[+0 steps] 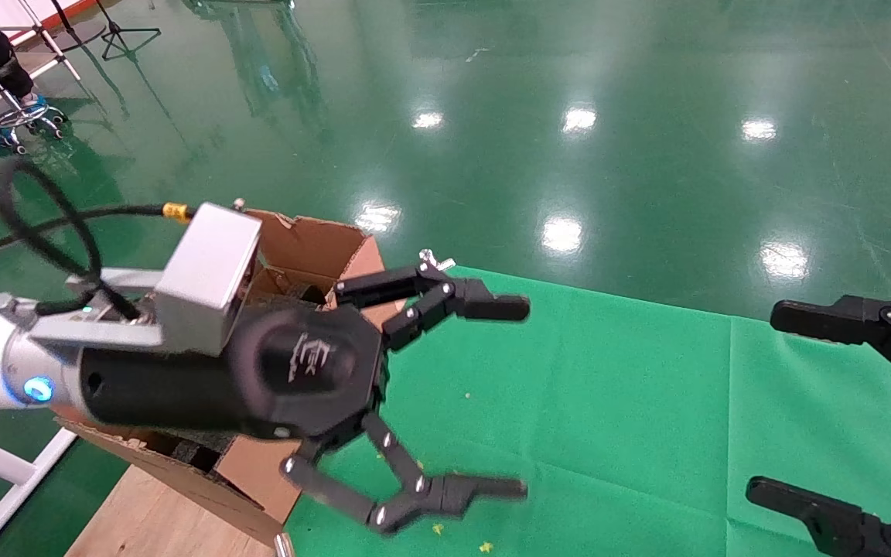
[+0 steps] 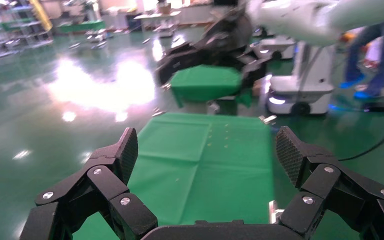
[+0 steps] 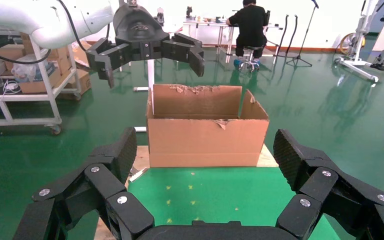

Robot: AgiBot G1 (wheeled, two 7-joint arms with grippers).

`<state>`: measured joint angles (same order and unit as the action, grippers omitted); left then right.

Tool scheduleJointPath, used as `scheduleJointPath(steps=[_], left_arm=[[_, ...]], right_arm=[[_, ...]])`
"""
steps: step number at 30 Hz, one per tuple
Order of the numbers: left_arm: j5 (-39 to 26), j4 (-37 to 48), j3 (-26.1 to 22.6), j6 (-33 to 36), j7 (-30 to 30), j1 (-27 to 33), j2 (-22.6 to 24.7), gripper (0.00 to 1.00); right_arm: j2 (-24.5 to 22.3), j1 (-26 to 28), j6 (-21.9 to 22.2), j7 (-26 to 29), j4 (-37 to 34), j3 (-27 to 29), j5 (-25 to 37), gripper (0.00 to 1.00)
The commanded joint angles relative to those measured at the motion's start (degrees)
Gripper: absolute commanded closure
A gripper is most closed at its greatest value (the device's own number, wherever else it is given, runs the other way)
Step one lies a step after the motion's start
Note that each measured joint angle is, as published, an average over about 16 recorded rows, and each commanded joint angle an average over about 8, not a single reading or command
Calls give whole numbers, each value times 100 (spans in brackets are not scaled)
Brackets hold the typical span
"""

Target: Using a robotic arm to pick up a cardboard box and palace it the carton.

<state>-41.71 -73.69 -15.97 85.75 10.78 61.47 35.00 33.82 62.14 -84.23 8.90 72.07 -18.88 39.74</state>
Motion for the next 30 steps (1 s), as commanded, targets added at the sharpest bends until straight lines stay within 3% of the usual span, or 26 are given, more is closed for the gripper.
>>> scheduleJointPath(steps=[1, 30], left_arm=[[127, -137, 58, 36, -30, -104, -15, 0], [-6, 7, -1, -5, -5, 2, -2, 0]], right_arm=[[0, -1, 0, 0, -1, 0, 0, 0], [0, -1, 1, 0, -1, 0, 0, 0]])
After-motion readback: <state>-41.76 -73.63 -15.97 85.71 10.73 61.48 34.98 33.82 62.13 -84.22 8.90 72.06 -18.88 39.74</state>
